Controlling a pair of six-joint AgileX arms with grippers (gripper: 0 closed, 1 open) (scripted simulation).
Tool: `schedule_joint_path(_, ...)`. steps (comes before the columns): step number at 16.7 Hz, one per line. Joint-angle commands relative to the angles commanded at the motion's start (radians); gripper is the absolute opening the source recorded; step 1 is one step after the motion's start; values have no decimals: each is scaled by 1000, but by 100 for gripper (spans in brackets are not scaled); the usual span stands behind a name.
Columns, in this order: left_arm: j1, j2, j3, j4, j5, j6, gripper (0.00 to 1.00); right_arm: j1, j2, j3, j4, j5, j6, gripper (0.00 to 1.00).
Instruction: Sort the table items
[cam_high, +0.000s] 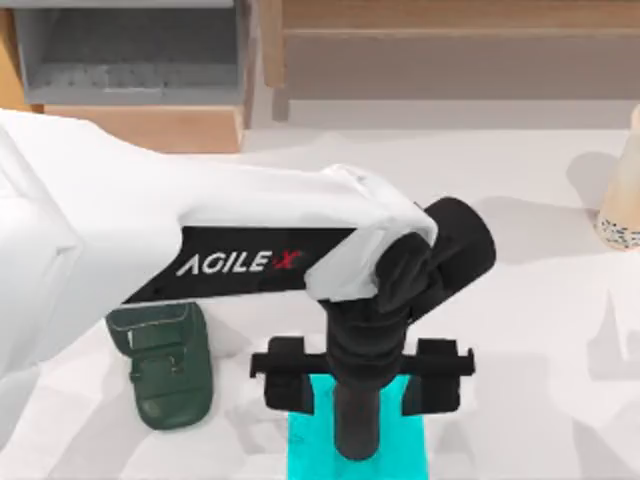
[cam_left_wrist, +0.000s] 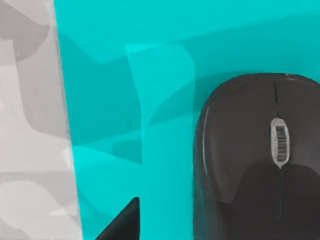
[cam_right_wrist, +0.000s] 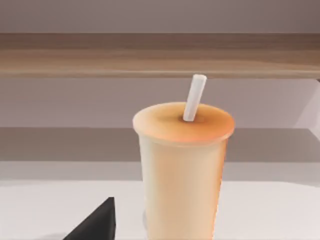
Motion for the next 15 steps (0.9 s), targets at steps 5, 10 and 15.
schedule_joint_path(5, 0, 0, 0, 0, 0, 0, 100, 0, 0, 0, 0, 0, 0, 100)
schedule_joint_path(10, 28, -11, 13, 14, -8, 29, 100, 0, 0, 0, 0, 0, 0, 100)
schedule_joint_path(15, 248, -64, 45, 85, -56, 269, 100, 0, 0, 0, 0, 0, 0, 100)
